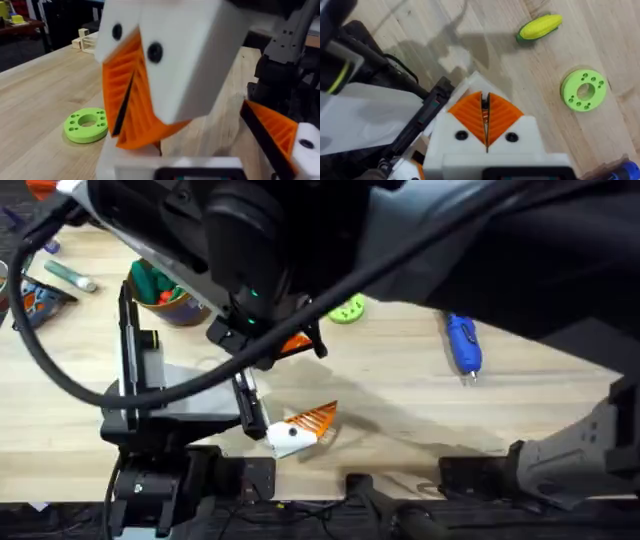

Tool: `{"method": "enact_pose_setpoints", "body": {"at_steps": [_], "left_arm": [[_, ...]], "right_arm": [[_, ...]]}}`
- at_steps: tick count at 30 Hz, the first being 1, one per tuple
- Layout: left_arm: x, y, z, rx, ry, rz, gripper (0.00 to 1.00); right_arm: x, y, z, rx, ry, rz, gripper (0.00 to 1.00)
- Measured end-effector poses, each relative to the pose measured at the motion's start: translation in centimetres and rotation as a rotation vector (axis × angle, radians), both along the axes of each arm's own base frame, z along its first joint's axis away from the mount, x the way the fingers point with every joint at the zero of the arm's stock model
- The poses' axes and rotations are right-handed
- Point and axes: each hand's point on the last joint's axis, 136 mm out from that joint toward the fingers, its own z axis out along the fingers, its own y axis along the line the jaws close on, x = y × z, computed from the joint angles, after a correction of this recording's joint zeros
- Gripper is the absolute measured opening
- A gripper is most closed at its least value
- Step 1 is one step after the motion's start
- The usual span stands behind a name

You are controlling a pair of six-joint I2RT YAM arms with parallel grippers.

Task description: Pick up the gripper from the table and insert it into the empty holder that is missing its gripper. Then pick up a screw, insert it into the mounting hole, and use the screwdriver to tighten it. Finally, clean up the table by picking up the vegetable and placing it into the bucket.

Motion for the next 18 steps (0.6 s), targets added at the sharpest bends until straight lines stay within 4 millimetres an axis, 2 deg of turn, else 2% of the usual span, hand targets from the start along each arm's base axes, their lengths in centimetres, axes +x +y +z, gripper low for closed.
{"method": "enact_pose_setpoints", "body": {"at_steps": [11,12,18], "left_arm": [[0.0,0.0,0.0,0.0,0.0,0.0,0.988],[-0.01,0.0,0.0,0.0,-0.001,0.0,0.988],[-0.02,-0.01,0.0,0.0,0.0,-0.001,0.989]], "right_arm": [[-0.01,-0.02,-0.01,-0.001,0.0,0.0,0.028],[-0.05,-0.02,-0.02,-0.001,0.002,0.003,0.087],[0.32,-0.25,-0.02,-0.006,-0.004,-0.006,0.26]]}}
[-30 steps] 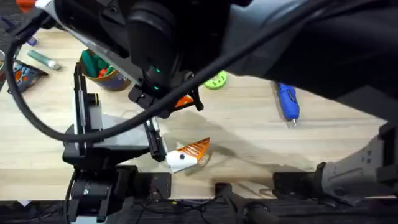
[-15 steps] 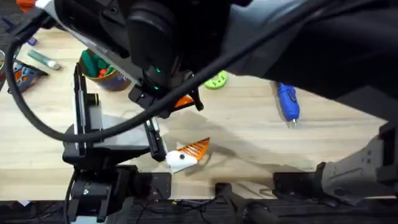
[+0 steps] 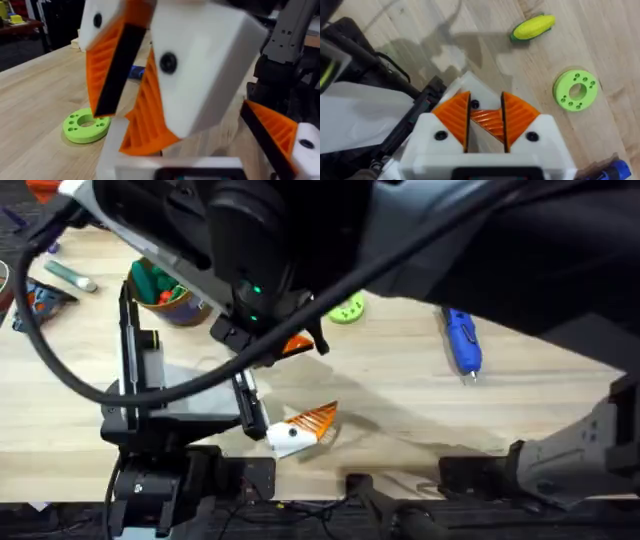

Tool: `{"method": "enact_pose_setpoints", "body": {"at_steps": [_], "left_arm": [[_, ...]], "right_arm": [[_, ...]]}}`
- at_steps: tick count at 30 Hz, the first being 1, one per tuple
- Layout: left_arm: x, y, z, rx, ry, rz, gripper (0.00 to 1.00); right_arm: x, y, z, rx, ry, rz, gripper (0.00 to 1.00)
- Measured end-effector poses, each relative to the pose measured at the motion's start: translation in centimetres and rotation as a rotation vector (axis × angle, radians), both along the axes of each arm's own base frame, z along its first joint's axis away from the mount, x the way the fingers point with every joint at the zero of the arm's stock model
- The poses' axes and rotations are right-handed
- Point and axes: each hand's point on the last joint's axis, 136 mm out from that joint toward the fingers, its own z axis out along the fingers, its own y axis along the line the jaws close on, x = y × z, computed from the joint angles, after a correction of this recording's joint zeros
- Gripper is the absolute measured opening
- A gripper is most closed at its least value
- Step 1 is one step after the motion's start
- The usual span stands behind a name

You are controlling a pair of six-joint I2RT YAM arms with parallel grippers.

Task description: Pick up the gripper from the table and insert it into the empty holder that is missing its gripper. Then pick up a screw, insert it into the mounting hole, and use the screwdriver to tighten it. Finally, clean up the table by picking up the vegetable and placing it into the bucket.

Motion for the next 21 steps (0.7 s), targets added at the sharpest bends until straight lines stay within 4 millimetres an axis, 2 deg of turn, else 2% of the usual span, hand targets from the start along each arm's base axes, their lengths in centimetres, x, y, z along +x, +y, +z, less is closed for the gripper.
{"method": "enact_pose_setpoints", "body": {"at_steps": [7,11,14,16,21], "left_arm": [[-0.1,0.0,0.0,-0.001,0.003,-0.003,0.989],[0.0,0.0,0.0,-0.002,0.005,-0.003,0.989],[0.0,0.0,0.0,-0.004,0.01,-0.003,0.988],[0.0,0.0,0.0,-0.004,0.012,-0.002,0.988],[0.0,0.0,0.0,-0.006,0.015,-0.002,0.988]], "right_arm": [[0.5,-0.3,0.0,-0.009,-0.015,-0.012,0.499],[0.9,-0.6,0.2,-0.017,-0.028,-0.023,0.687],[1.5,-1.0,0.2,-0.026,-0.043,-0.035,0.878],[1.6,-1.1,0.3,-0.027,-0.046,-0.04,0.916],[1.7,-1.1,0.3,-0.029,-0.051,-0.042,0.937]]}}
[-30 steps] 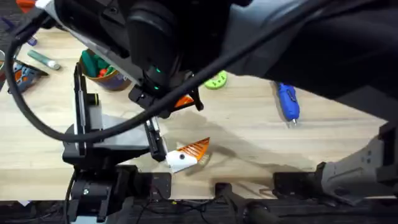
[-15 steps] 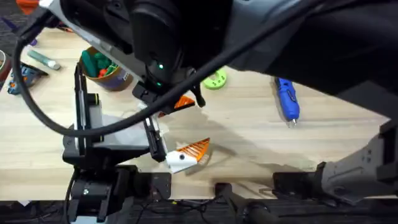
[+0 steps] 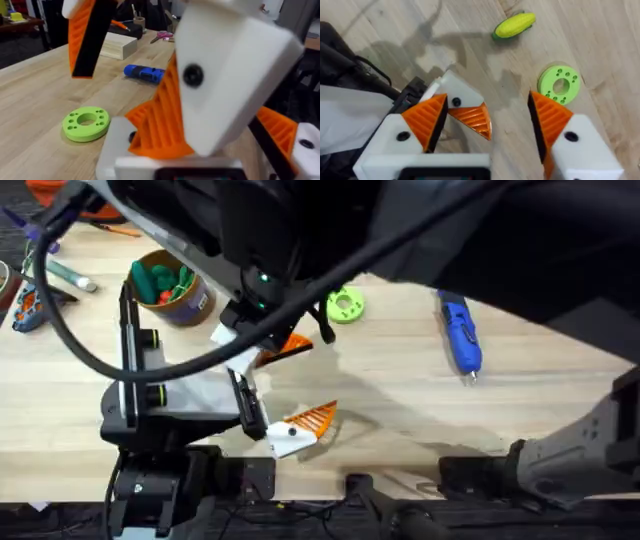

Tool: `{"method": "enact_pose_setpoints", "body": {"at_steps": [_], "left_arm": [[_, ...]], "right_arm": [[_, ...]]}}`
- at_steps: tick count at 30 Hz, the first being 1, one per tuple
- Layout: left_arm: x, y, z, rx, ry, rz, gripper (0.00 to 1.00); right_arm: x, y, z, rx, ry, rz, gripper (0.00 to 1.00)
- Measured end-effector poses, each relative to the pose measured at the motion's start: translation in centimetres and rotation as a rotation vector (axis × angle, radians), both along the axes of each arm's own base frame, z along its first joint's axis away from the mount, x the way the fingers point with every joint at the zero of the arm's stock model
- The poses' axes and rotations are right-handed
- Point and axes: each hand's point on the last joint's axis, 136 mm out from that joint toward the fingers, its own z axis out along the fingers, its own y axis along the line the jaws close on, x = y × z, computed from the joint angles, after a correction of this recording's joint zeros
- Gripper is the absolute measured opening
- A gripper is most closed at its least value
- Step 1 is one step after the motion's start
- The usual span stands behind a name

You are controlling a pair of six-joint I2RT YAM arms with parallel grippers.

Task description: Pick up the gripper from the table and insert it into the empty holder that is missing its gripper. Then pick up a screw, insert it into the mounting hole, and use the screwdriver to tighten it. Finally, clean up the table by picking up the vegetable and placing it into the bucket.

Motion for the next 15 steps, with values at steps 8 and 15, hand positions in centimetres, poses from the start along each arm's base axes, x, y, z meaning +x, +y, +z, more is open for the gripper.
{"method": "enact_pose_setpoints", "body": {"at_steps": [8,15], "left_arm": [[0.0,0.0,0.0,0.001,-0.005,-0.003,0.988],[-0.1,0.0,0.0,0.002,-0.008,-0.005,0.988]], "right_arm": [[-0.6,0.1,0.8,0.036,0.016,0.008,0.943],[-0.9,-0.7,3.3,0.083,0.028,-0.001,0.95]]}}
